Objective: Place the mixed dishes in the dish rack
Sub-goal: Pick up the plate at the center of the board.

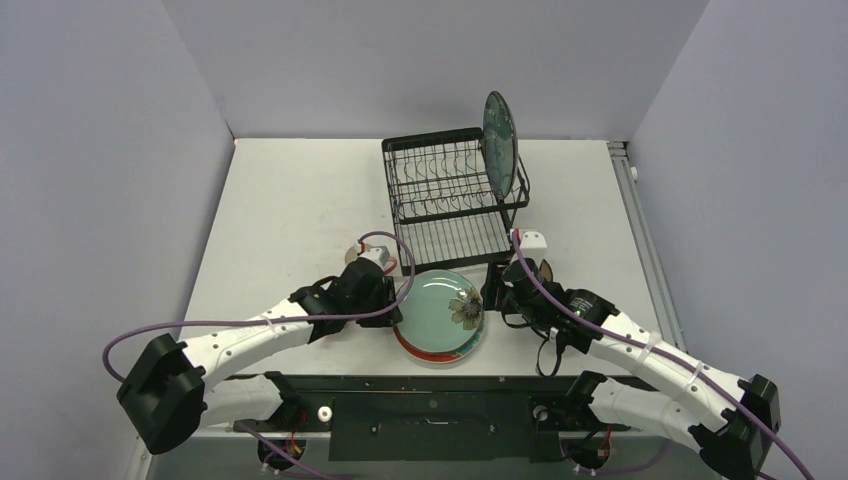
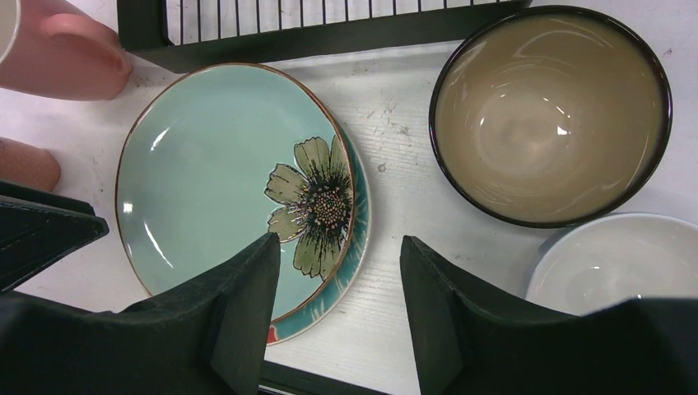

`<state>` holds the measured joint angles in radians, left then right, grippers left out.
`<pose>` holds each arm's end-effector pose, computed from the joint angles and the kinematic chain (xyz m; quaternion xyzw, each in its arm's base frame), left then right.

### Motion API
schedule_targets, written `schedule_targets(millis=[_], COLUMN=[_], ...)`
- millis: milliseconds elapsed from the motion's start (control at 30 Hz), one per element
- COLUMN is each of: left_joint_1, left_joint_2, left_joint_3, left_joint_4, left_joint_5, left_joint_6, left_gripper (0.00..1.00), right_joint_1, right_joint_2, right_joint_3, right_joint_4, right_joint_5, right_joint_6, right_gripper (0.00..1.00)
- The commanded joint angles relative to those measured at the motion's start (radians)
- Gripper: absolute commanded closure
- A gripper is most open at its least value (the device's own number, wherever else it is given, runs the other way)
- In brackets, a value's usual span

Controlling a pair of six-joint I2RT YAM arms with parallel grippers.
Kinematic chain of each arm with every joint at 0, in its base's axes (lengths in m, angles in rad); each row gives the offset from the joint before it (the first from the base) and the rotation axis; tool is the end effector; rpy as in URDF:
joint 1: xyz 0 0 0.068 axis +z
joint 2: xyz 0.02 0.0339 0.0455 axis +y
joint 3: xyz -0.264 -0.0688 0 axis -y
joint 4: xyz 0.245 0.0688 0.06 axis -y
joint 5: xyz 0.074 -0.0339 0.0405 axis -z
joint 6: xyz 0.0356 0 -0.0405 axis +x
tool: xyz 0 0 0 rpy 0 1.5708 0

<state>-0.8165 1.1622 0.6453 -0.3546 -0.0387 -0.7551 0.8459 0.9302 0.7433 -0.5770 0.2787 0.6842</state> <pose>0.1573 -0.1654 0.2030 0.0222 0.9391 -0.2294 0.2549 0.1348 0.1374 0.2637 -0.0192 0.9122 0.1771 0.3689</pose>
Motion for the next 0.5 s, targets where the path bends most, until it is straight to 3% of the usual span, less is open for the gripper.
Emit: schedule_targets(millis=[0, 467], left_joint_1=[-0.001, -0.001], left_joint_2=[0.016, 0.068], left_joint_3=[0.014, 0.009], left_joint_4=[0.06, 0.095], left_joint_5=[-0.03, -0.026], left_joint_6=[0.005, 0.009], left_gripper=[0.68, 0.8], right_joint_1=[0.004, 0.005], right_joint_2=[0.003, 0.017], right_joint_3=[-0.012, -0.03], right_joint_4=[0.049, 0.067], right_joint_5=[-0.003, -0.017], right_joint_6=[0.017, 0.018], right_gripper=[0.49, 0.5])
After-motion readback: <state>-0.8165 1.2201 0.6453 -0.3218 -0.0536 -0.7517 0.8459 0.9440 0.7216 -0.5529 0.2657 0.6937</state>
